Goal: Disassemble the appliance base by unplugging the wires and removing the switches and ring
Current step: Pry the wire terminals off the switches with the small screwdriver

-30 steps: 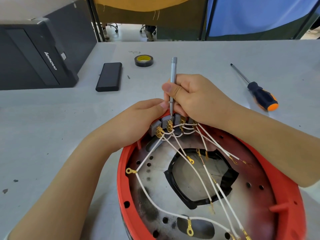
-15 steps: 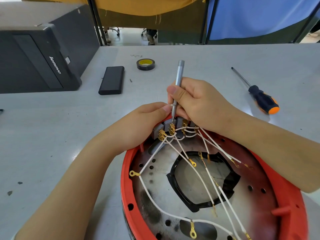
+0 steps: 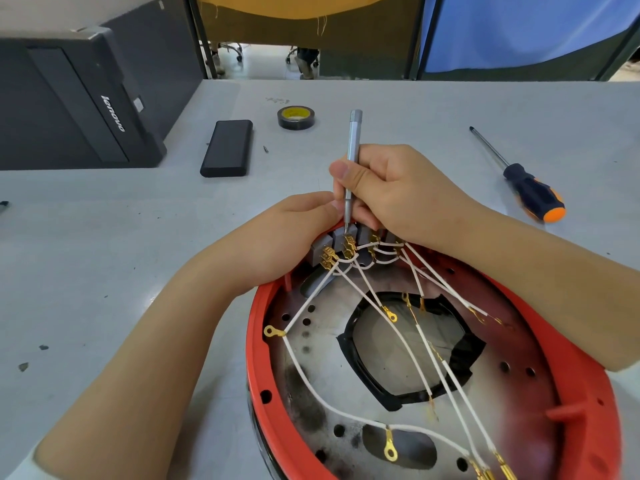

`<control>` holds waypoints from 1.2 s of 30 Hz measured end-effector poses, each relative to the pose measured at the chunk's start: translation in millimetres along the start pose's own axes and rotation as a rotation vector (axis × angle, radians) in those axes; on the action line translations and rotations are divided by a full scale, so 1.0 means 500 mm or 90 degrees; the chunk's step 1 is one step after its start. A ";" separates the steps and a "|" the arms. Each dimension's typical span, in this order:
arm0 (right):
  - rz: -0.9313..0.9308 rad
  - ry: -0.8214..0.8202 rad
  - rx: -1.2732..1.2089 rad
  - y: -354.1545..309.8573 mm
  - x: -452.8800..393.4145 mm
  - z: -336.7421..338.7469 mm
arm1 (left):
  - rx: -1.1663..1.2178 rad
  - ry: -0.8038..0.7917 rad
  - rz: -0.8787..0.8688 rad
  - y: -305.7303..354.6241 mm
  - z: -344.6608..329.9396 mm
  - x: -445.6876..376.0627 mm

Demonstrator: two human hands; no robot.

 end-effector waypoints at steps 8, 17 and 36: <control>0.042 -0.012 0.106 -0.011 0.013 -0.018 | -0.002 0.001 -0.007 -0.001 -0.002 -0.001; 0.013 0.007 -0.029 0.003 0.003 0.007 | 0.005 -0.009 0.015 -0.003 -0.004 0.002; 0.010 -0.018 -0.067 0.001 0.008 0.005 | -0.015 -0.016 -0.001 0.002 -0.005 0.001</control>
Point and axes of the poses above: each hand's wrist, its own x-axis away from the middle knuckle, its own z-axis out of the back of the hand, y = z × x, the point moved 10 cm from there along -x, towards the middle knuckle, and after that the axes turned 13 degrees about -z, right-handed, at the moved point
